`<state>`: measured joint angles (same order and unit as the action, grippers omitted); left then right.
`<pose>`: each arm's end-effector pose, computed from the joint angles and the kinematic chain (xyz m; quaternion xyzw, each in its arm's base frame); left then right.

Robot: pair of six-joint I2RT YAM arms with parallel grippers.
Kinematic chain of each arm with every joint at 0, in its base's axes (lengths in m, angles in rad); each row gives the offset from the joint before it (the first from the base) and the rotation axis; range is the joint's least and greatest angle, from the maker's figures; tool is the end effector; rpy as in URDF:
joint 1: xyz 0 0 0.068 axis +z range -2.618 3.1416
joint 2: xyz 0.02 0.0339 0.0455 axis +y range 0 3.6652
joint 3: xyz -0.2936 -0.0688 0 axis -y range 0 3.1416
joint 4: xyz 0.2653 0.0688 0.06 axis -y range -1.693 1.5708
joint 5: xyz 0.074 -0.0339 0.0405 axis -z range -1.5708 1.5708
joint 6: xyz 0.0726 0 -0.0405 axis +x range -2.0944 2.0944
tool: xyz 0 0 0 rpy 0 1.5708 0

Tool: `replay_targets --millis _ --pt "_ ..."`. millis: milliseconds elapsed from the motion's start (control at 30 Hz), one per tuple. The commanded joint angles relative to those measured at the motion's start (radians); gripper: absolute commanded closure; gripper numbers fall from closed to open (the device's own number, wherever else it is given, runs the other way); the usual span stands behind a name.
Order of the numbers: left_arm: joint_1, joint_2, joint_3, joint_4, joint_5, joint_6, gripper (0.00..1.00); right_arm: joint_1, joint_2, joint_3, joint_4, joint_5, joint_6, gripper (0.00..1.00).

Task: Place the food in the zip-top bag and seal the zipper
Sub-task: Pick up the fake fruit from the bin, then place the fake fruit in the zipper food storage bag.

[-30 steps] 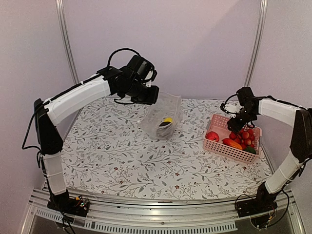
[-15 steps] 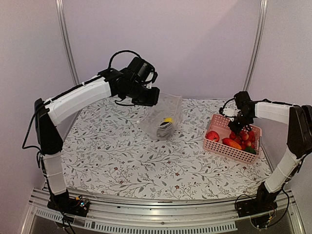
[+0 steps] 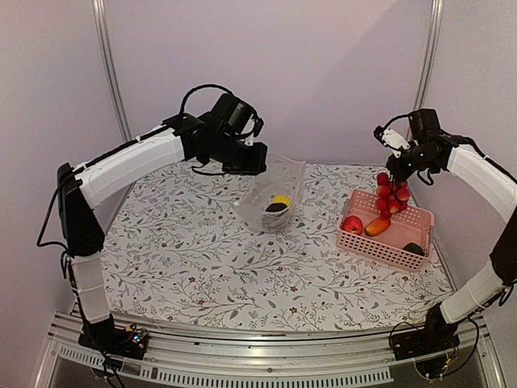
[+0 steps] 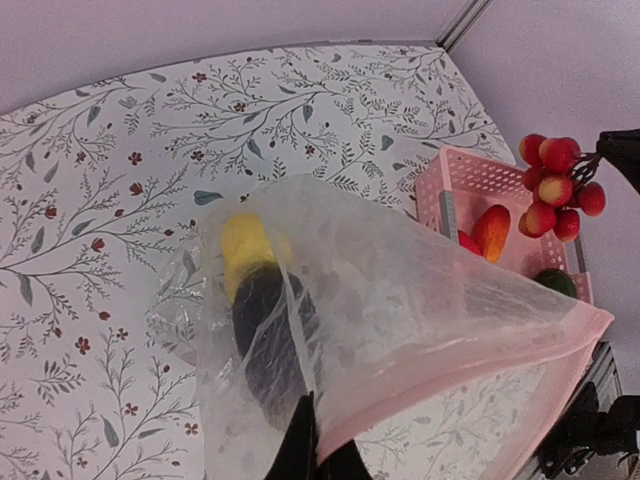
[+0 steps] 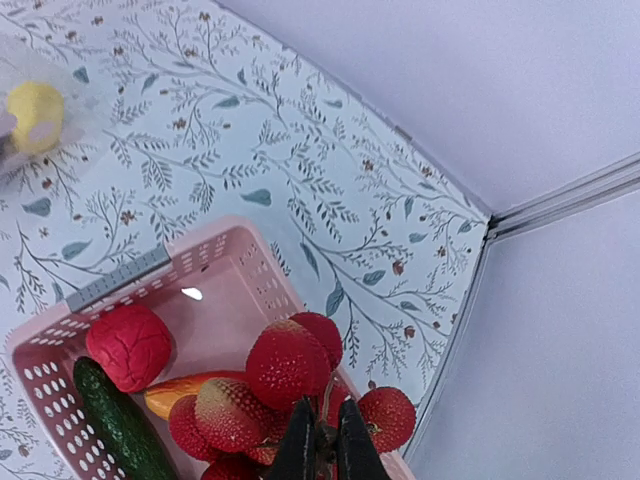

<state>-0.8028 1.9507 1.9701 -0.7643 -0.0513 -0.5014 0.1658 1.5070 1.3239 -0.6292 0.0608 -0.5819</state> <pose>0.3505 -0.3575 0.3520 0.1273 0.9068 -0.2248 0.3331 0.3694 0.0573 0.3109 -0.3286 0.8685 -0.1041 0.3562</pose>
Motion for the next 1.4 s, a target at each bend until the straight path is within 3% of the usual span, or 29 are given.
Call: replay_targets --millis 0,133,267,467,600,867,1367 --pt "-0.003 0.001 0.026 0.042 0.040 -0.026 1.00 0.029 -0.111 0.142 -0.064 -0.150 0.072 1.00" --pt "-0.003 0.009 0.034 0.048 0.044 -0.039 1.00 0.051 -0.141 0.282 -0.113 -0.320 0.140 1.00" --pt "-0.003 0.014 0.028 0.076 0.091 -0.068 1.00 0.056 -0.147 0.396 -0.127 -0.597 0.215 1.00" --pt "-0.004 0.027 0.031 0.101 0.128 -0.112 1.00 0.070 -0.142 0.476 -0.017 -0.891 0.351 1.00" --pt "-0.003 0.029 0.025 0.118 0.143 -0.138 1.00 0.096 -0.113 0.437 0.142 -1.130 0.538 1.00" --pt "0.001 0.031 0.028 0.131 0.178 -0.163 1.00 0.230 -0.034 0.463 0.261 -1.176 0.615 1.00" --pt "0.016 -0.007 0.000 0.203 0.301 -0.214 1.00 0.305 0.058 0.380 0.374 -1.135 0.598 1.00"
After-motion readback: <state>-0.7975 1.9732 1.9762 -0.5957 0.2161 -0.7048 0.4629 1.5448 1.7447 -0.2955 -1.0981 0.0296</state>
